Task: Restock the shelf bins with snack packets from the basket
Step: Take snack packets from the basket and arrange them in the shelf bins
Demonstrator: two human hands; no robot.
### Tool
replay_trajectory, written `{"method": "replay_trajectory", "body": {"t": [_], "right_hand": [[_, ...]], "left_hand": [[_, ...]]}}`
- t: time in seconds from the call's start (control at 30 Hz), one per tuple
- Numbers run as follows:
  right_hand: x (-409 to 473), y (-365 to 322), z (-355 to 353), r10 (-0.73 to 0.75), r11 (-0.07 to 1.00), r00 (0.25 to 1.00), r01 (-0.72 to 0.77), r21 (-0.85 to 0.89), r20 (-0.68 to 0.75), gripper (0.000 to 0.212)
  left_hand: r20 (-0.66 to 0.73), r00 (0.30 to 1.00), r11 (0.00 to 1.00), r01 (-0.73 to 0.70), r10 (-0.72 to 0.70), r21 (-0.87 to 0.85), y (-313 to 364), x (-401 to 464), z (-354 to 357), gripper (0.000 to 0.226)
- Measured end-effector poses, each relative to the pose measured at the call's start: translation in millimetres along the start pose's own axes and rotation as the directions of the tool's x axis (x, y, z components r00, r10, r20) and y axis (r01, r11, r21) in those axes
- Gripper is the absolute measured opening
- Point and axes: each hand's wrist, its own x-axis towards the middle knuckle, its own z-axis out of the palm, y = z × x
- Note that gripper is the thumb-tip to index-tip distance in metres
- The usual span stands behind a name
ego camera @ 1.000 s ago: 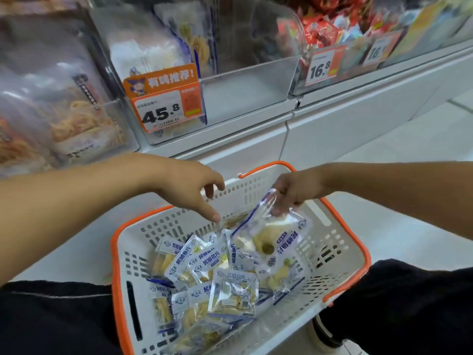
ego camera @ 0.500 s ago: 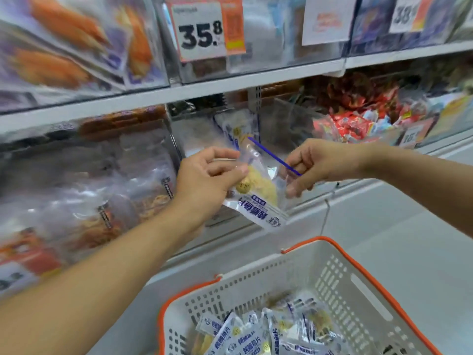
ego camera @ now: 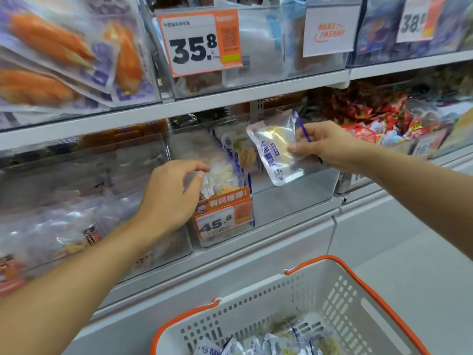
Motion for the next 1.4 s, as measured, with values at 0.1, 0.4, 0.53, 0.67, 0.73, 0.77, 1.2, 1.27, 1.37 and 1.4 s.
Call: {"method": "replay_trajectory", "body": {"t": [0.1,0.4,0.53,0.67,0.73,0.77,1.2,1.27,1.37,1.4], "right_hand": [[35,6,12,0.099,0.987,0.992,-0.088,0.138,-0.075,0.017],[96,24,62,0.059,0.816,0.991,-0.119,-0.566,-0.123,0.070],[110,23,65,0.205,0.791,0.965,-0.260,-0.554,-0.161,0.061],[115,22,71,0.284,0.851,0.938,-0.341,-0.400,-0.197,0.055],[116,23,74,0.289,0.868,0.934,-0.348,-0.355,-0.208,0.052],[116,24,75,0.290,0.875,0.934,-0.348,-0.336,-0.211,0.050],[-40,6,69,-0.806,0.500,0.568,0.504,-0.704,-0.166,0.040],[-82,65,79,-0.731,0.449,0.678,0.565,-0.692,0.078,0.043],[-144,167,85,-0.060,0.558,0.946,0.296,-0.775,0.318,0.035],[-166,197,88,0.272,0.549,0.899,0.147,-0.823,0.342,0.028]], "left_hand": [[0.017,0.995,0.993,0.102,-0.101,-0.052,2,4,4,0.023],[-0.013,0.998,0.996,0.068,-0.069,-0.055,-8,4,13,0.025],[-0.020,0.998,0.997,0.059,-0.060,-0.057,-10,5,15,0.028],[-0.012,0.997,0.994,0.069,-0.070,-0.080,-10,4,15,0.033],[-0.014,0.997,0.993,0.074,-0.075,-0.094,-10,5,15,0.033],[-0.017,0.997,0.993,0.072,-0.074,-0.093,-11,5,15,0.031],[0.072,0.867,0.857,-0.470,0.493,-0.212,44,-30,6,0.013],[0.490,0.701,0.855,-0.443,0.518,-0.269,52,-47,25,0.016],[0.949,0.215,0.873,-0.477,0.229,-0.102,54,-74,53,0.030],[0.991,0.083,0.866,-0.497,0.109,-0.053,54,-81,59,0.036]]}}
